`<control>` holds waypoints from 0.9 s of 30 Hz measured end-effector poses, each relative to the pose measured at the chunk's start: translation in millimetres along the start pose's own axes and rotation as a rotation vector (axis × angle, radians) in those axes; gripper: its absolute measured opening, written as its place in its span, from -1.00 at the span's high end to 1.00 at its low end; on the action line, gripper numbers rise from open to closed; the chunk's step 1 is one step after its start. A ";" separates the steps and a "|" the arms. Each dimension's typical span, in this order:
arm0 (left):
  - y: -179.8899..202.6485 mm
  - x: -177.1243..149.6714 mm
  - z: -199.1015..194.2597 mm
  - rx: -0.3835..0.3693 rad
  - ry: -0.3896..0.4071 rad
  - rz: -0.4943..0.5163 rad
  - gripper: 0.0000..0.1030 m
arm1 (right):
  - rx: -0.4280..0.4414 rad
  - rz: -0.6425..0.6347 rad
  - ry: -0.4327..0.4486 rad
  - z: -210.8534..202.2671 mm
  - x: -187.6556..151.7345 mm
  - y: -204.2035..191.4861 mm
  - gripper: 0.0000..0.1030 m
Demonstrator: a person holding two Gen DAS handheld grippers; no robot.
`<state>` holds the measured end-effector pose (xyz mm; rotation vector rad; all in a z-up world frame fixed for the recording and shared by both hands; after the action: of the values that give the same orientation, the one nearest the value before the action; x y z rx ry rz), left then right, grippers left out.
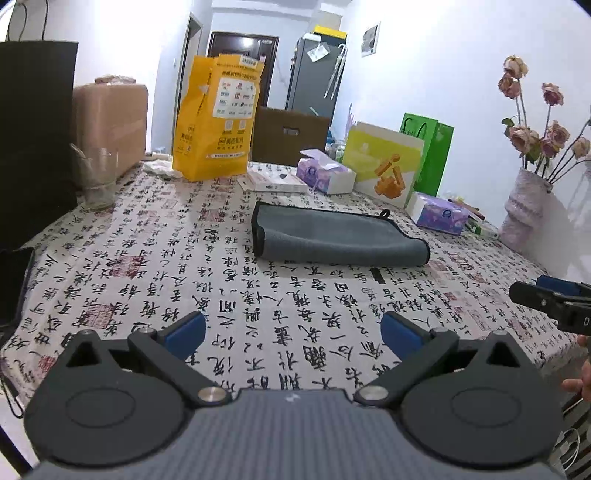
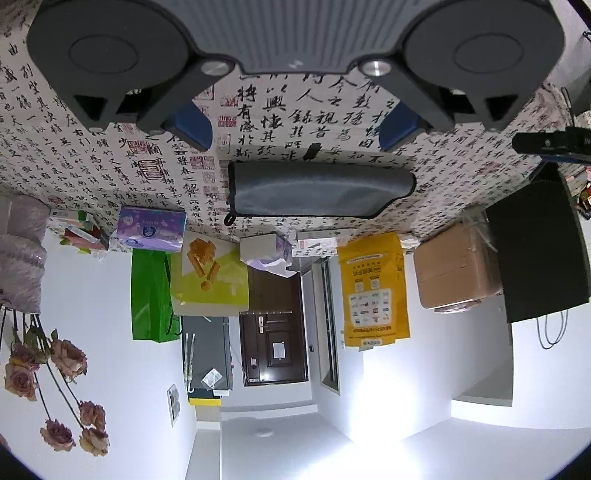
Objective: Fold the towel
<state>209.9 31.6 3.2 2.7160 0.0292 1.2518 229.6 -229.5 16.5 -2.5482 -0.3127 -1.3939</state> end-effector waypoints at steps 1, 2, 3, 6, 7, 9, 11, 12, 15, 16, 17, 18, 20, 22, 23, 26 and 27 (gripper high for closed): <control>1.3 -2.0 -3.1 0.003 0.003 0.004 -1.00 | -0.004 -0.007 0.004 -4.8 -2.8 -1.7 -0.90; 2.4 -4.4 -6.9 0.009 0.009 0.007 -1.00 | -0.009 -0.011 0.006 -8.8 -5.8 -3.1 -0.93; 2.9 -5.5 -10.3 0.013 0.014 0.007 -1.00 | -0.013 -0.013 0.007 -11.6 -8.0 -4.1 -0.94; 6.8 -10.2 -21.9 0.030 0.040 0.015 -1.00 | -0.006 -0.026 0.004 -19.6 -17.4 -13.2 -0.95; 8.0 -11.2 -25.1 0.035 0.049 0.021 -1.00 | 0.001 -0.026 0.005 -22.0 -20.0 -16.2 -0.95; 12.0 -14.6 -33.3 0.046 0.067 0.045 -1.00 | 0.013 -0.019 0.010 -26.9 -24.4 -21.9 -0.95; 16.0 -19.3 -40.7 0.059 0.083 0.067 -1.00 | 0.022 -0.008 0.015 -33.7 -30.5 -27.8 -0.95; 17.8 -21.9 -44.1 0.063 0.090 0.078 -1.00 | 0.026 -0.009 0.021 -37.7 -33.6 -31.3 -0.95; 22.6 -29.6 -53.3 0.084 0.112 0.103 -1.00 | 0.027 -0.022 0.055 -48.8 -40.5 -39.3 -0.95; 24.3 -31.6 -55.4 0.090 0.118 0.115 -1.00 | 0.025 -0.025 0.074 -52.8 -42.3 -40.8 -0.97; 26.1 -33.9 -57.8 0.099 0.127 0.127 -1.00 | 0.021 -0.024 0.080 -54.9 -44.0 -41.5 -1.00; 27.3 -35.8 -59.5 0.108 0.133 0.130 -1.00 | 0.018 -0.023 0.083 -56.8 -45.5 -42.2 -1.00; 31.3 -39.4 -61.3 0.110 0.142 0.140 -1.00 | 0.019 -0.019 0.085 -59.4 -47.8 -43.9 -1.00; 33.4 -41.6 -61.7 0.111 0.146 0.144 -1.00 | 0.017 -0.015 0.082 -61.7 -51.4 -45.9 -1.00; 33.6 -42.9 -62.3 0.113 0.148 0.143 -1.00 | 0.017 -0.017 0.081 -62.8 -53.4 -47.6 -1.00; 36.0 -47.0 -62.7 0.111 0.145 0.138 -1.00 | 0.025 -0.025 0.071 -66.1 -60.2 -53.2 -1.00; 36.7 -47.8 -63.1 0.110 0.146 0.142 -1.00 | 0.026 -0.030 0.068 -66.5 -61.5 -54.6 -1.00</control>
<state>129.4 -0.4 12.8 2.7542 -0.0823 1.5292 128.2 -201.8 4.3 -2.4788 -0.3562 -1.4737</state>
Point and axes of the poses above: each gripper's, at about its wrist camera, not at the fingertips, and z roughly the way its jaws point, y to its right, x to its top, the point moved 10 cm from there along z, roughly the way its jaws point, and after that the axes turned 9 degrees about -y, right-handed, at the moved point
